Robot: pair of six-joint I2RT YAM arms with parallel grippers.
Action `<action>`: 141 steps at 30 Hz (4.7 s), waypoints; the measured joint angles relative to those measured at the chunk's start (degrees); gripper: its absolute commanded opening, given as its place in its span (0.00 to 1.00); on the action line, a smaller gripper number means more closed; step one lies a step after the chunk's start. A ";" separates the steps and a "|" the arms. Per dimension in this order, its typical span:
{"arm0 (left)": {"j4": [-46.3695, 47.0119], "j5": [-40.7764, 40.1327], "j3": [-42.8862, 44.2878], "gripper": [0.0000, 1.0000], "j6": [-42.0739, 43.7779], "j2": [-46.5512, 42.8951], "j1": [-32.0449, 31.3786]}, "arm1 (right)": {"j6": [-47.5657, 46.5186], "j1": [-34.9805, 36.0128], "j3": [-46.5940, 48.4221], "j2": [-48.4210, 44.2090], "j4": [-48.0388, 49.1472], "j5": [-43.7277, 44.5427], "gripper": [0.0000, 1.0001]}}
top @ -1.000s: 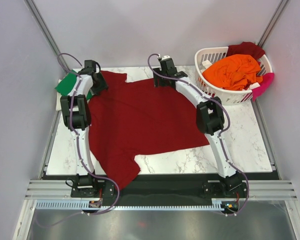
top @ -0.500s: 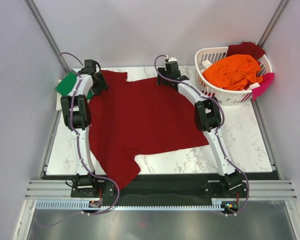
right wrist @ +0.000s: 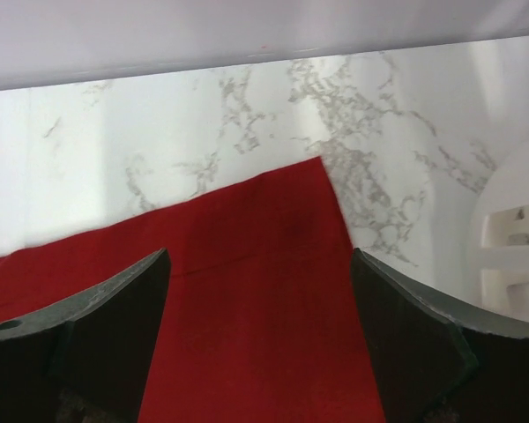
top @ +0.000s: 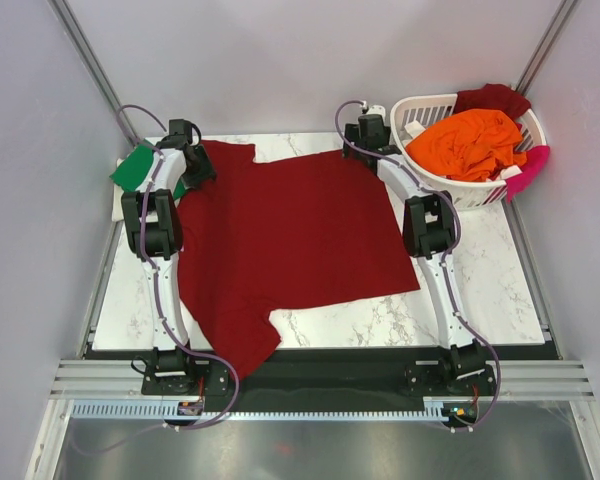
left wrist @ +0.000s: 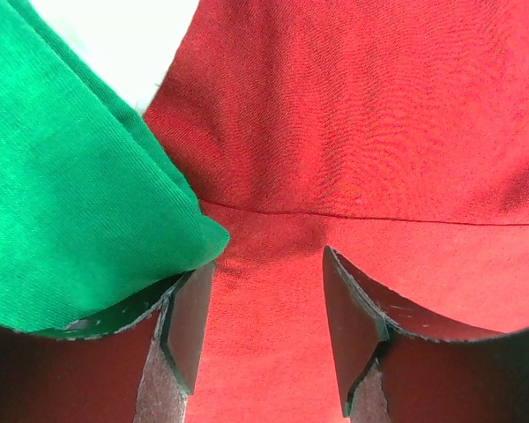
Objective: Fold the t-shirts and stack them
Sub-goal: Flatten the tshirt out
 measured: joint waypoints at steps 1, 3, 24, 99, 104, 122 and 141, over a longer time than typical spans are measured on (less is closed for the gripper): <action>-0.04 0.02 0.04 0.62 0.02 0.00 0.00 | -0.09 0.33 -0.04 -0.13 -0.02 0.13 0.91; -0.09 -0.07 0.11 0.64 0.11 0.00 -0.13 | -0.20 1.01 -1.20 -1.62 -0.24 0.04 0.92; -0.39 -2.16 -25.68 0.82 1.18 -45.88 -10.43 | 8.81 7.98 -24.59 -17.81 7.56 -21.88 0.90; 8.98 -1.25 -24.48 0.74 -4.98 -14.38 -11.37 | 6.40 -1.64 -11.91 -9.29 -8.85 -17.97 0.98; 8.50 -1.20 -24.00 0.74 -4.98 -14.12 -10.21 | 6.93 -2.73 -7.13 -5.66 -6.82 -19.10 0.98; 1.97 -1.01 -12.04 0.80 -3.52 -13.84 -9.22 | 9.20 -0.81 -11.43 -9.14 -8.02 -11.50 0.98; 9.55 13.35 19.34 0.84 -9.81 13.27 -2.60 | 9.57 1.38 -45.24 -41.86 -3.37 -23.50 0.98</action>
